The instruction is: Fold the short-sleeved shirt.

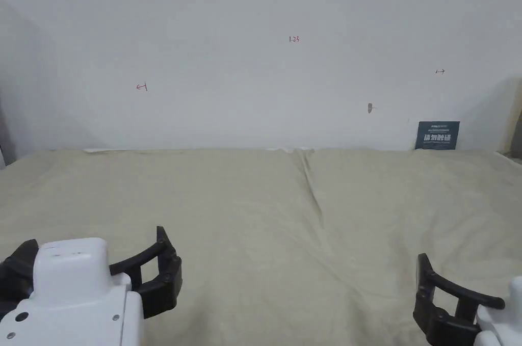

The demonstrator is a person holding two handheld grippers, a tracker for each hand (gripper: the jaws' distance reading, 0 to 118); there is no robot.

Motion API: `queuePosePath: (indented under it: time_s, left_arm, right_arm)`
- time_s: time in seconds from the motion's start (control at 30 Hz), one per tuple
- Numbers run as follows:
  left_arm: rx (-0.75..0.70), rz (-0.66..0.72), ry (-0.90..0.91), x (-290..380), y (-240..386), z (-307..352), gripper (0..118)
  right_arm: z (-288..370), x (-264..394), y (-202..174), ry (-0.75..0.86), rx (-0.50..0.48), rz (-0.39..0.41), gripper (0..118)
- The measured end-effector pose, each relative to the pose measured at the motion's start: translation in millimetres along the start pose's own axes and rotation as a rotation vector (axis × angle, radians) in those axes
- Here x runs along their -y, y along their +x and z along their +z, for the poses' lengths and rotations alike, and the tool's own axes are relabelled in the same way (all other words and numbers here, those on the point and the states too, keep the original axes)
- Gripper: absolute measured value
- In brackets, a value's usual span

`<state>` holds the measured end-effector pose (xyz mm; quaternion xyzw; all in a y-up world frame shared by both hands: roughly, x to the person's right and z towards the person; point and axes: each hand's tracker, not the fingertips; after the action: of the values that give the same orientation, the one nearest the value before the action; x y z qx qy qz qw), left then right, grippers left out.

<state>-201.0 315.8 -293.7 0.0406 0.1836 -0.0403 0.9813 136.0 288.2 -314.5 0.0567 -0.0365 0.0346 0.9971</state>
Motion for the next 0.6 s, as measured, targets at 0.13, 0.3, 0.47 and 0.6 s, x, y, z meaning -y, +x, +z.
queuePosePath:
  time_s: [0.13,0.3,0.47,0.6]
  left_arm:
    - [0.061,-0.035,-0.010,3.0,4.3,2.2,118]
    - [0.103,-0.085,-0.003,6.2,7.1,6.4,118]
    - [0.112,-0.098,0.003,6.2,7.6,9.2,118]
    - [0.126,-0.087,-0.030,5.6,7.3,7.5,118]
  right_arm:
    - [-2.6,-0.4,0.9,-0.024,-0.028,-0.042,118]
    - [-3.4,0.2,3.4,-0.043,-0.034,-0.056,118]
    - [-2.9,-3.0,4.0,-0.049,-0.028,-0.044,118]
    - [-3.0,-6.2,2.4,-0.057,-0.038,-0.035,118]
